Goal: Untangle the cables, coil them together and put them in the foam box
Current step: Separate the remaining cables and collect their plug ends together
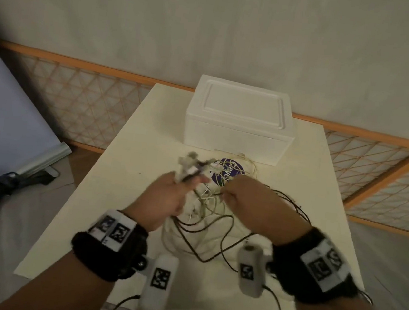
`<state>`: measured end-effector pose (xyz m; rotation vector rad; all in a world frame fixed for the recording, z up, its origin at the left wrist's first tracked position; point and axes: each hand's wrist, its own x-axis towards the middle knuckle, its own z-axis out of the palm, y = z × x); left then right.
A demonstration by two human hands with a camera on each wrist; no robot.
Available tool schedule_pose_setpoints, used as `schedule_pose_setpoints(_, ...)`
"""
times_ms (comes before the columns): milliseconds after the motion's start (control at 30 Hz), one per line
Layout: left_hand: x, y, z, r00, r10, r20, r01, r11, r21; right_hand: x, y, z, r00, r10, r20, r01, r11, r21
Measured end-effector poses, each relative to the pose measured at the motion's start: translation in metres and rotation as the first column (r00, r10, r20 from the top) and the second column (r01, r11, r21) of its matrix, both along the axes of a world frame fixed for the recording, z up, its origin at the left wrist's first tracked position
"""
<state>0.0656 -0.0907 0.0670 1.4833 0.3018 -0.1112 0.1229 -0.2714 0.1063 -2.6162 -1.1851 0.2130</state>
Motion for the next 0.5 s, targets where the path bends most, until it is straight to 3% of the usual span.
schedule_pose_setpoints(67, 0.001, -0.019, 0.001, 0.989, -0.147, 0.013, 0.145, 0.984, 0.102, -0.006, 0.017, -0.008, 0.989, 0.052, 0.142, -0.059, 0.997, 0.043)
schedule_pose_setpoints(167, -0.003, -0.012, -0.009, 0.972, -0.223, -0.079, 0.231, 0.966, 0.113, -0.003, 0.007, -0.003, 0.996, -0.07, -0.047, 0.074, 0.993, 0.087)
schedule_pose_setpoints(233, -0.008, 0.008, -0.018, 0.983, -0.133, -0.128, 0.149, 0.981, 0.123, 0.003, -0.016, -0.001, 0.976, -0.181, -0.125, 0.194, 0.975, 0.104)
schedule_pose_setpoints(367, -0.02, 0.056, -0.041, 0.957, 0.247, -0.152, -0.251, 0.968, -0.009, 0.023, -0.074, 0.012, 0.904, -0.403, -0.143, 0.423, 0.892, 0.159)
schedule_pose_setpoints(433, -0.022, 0.062, -0.047, 0.953, 0.255, -0.165, -0.257, 0.966, 0.008, 0.027, -0.087, 0.016, 0.871, -0.471, -0.141, 0.489, 0.86, 0.148)
schedule_pose_setpoints(500, -0.02, 0.05, -0.047, 0.967, 0.211, -0.142, -0.195, 0.974, 0.119, 0.025, -0.077, 0.016, 0.884, -0.459, -0.089, 0.466, 0.882, 0.078)
